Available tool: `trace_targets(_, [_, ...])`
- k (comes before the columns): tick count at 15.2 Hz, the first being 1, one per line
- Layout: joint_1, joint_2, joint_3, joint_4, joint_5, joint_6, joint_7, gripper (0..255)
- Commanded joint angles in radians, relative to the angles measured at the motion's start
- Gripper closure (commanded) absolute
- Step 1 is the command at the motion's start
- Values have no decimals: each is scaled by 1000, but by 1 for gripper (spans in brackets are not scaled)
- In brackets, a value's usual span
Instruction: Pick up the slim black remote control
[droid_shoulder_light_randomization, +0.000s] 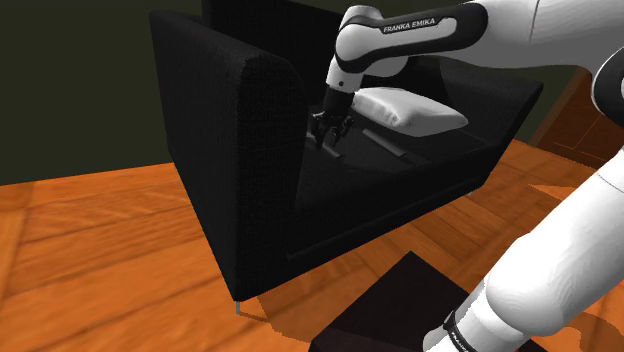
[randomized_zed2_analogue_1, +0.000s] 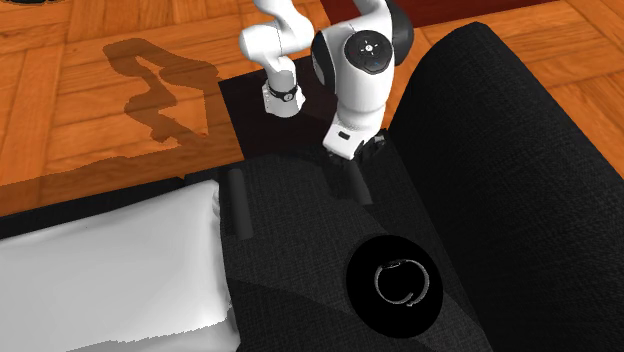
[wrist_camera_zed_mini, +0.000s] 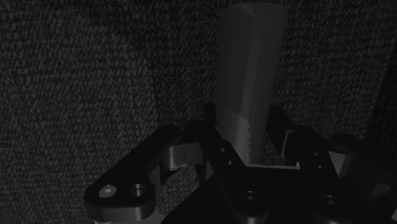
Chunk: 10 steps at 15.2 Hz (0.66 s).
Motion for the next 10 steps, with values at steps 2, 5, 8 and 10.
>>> trace_targets(2, [-2,-6,-2,35,-1,-42,-1,255])
trace_targets(5, [-2,-8,-3,73,-2,-82,2,255])
trace_targets(8, [-3,-8,-3,114,-2,-122,4,255])
trace_targets(10, [-3,-8,-3,116,-2,-124,4,255])
